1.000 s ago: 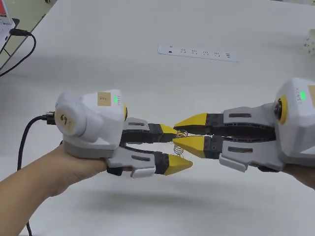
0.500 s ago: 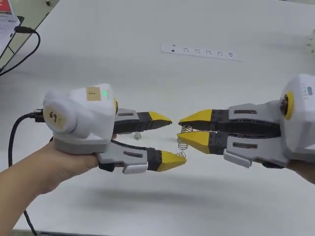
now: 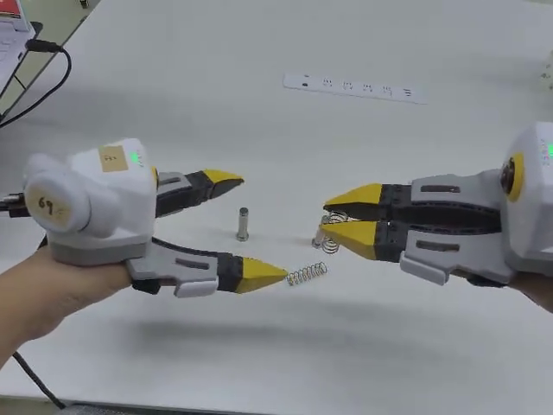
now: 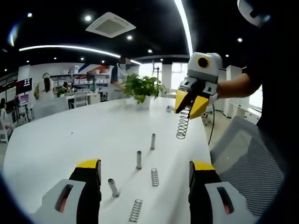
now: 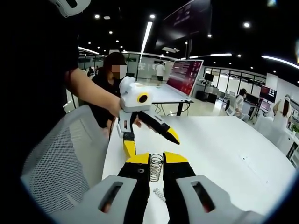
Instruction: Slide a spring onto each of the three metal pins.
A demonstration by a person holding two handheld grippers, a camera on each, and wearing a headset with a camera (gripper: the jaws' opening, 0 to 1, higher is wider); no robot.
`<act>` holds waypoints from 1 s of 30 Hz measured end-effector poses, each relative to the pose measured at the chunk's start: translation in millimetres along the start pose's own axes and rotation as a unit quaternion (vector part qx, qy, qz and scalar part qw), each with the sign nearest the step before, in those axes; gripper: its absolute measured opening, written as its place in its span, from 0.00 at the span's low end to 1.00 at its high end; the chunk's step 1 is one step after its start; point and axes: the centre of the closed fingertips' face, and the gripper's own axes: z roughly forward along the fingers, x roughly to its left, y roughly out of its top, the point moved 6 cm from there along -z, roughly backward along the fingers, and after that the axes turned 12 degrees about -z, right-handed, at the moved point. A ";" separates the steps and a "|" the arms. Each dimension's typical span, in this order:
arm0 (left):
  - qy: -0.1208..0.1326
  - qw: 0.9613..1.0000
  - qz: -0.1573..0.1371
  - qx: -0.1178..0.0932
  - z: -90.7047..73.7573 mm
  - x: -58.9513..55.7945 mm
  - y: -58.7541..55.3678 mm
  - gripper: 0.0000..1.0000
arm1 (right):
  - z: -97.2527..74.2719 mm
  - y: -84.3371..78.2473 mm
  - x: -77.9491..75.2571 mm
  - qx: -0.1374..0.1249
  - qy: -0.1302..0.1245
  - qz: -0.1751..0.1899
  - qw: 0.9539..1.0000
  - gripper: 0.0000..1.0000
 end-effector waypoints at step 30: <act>0.046 0.998 -0.031 0.018 -26.6 15.9 -28.9 0.98 | -40.1 -23.3 -27.1 0.029 -0.087 0.023 0.996 0.07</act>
